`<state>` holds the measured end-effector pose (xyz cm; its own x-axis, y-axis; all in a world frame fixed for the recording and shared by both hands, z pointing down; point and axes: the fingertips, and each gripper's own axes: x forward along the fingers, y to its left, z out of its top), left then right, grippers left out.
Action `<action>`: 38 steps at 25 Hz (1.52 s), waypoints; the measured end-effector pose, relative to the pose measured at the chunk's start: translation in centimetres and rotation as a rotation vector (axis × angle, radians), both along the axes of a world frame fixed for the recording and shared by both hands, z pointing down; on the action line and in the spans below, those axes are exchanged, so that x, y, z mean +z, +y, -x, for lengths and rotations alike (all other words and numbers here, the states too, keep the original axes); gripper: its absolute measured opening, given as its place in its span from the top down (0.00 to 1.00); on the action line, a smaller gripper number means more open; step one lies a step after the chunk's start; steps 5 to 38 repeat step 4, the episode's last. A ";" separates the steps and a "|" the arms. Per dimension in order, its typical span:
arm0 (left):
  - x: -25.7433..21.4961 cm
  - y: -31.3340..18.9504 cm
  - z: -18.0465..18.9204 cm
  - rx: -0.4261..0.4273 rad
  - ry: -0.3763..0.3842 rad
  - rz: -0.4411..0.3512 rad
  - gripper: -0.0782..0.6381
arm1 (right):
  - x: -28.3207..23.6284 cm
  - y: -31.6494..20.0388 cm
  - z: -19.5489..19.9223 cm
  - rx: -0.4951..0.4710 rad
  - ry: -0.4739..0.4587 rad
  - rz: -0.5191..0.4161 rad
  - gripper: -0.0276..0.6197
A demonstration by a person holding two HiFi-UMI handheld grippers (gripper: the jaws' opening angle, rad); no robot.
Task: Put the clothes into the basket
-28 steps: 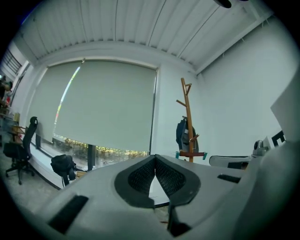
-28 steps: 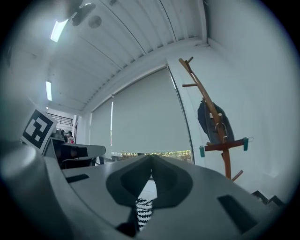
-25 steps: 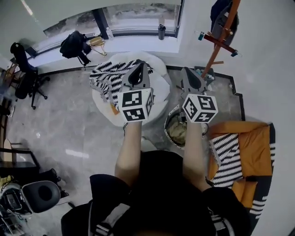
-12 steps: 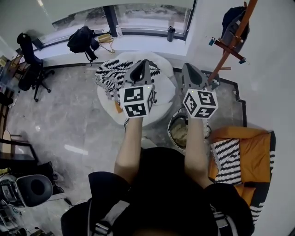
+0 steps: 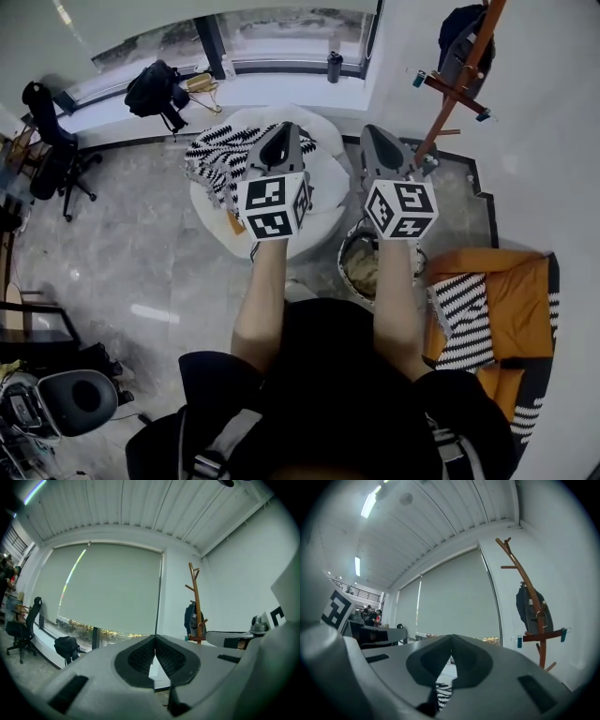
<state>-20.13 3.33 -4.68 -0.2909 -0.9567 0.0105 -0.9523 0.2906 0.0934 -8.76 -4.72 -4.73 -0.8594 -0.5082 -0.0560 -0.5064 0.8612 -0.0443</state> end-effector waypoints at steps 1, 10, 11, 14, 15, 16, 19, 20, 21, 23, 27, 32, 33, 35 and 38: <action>-0.1 -0.2 0.0 0.002 0.000 -0.001 0.88 | -0.1 -0.1 0.0 0.000 -0.001 -0.002 0.94; -0.4 -0.8 0.1 0.008 0.000 -0.008 0.88 | -0.5 -0.4 0.0 -0.002 -0.008 -0.011 0.94; -0.4 -0.8 0.1 0.008 0.000 -0.008 0.88 | -0.5 -0.4 0.0 -0.002 -0.008 -0.011 0.94; -0.4 -0.8 0.1 0.008 0.000 -0.008 0.88 | -0.5 -0.4 0.0 -0.002 -0.008 -0.011 0.94; -0.4 -0.8 0.1 0.008 0.000 -0.008 0.88 | -0.5 -0.4 0.0 -0.002 -0.008 -0.011 0.94; -0.4 -0.8 0.1 0.008 0.000 -0.008 0.88 | -0.5 -0.4 0.0 -0.002 -0.008 -0.011 0.94; -0.4 -0.8 0.1 0.008 0.000 -0.008 0.88 | -0.5 -0.4 0.0 -0.002 -0.008 -0.011 0.94; -0.4 -0.8 0.1 0.008 0.000 -0.008 0.88 | -0.5 -0.4 0.0 -0.002 -0.008 -0.011 0.94; -0.4 -0.8 0.1 0.008 0.000 -0.008 0.88 | -0.5 -0.4 0.0 -0.002 -0.008 -0.011 0.94; -0.4 -0.8 0.1 0.008 0.000 -0.008 0.88 | -0.5 -0.4 0.0 -0.002 -0.008 -0.011 0.94; -0.4 -0.8 0.1 0.008 0.000 -0.008 0.88 | -0.5 -0.4 0.0 -0.002 -0.008 -0.011 0.94; -0.4 -0.8 0.1 0.008 0.000 -0.008 0.88 | -0.5 -0.4 0.0 -0.002 -0.008 -0.011 0.94; -0.4 -0.8 0.1 0.008 0.000 -0.008 0.88 | -0.5 -0.4 0.0 -0.002 -0.008 -0.011 0.94; -0.4 -0.8 0.1 0.008 0.000 -0.008 0.88 | -0.5 -0.4 0.0 -0.002 -0.008 -0.011 0.94; -0.4 -0.8 0.1 0.008 0.000 -0.008 0.88 | -0.5 -0.4 0.0 -0.002 -0.008 -0.011 0.94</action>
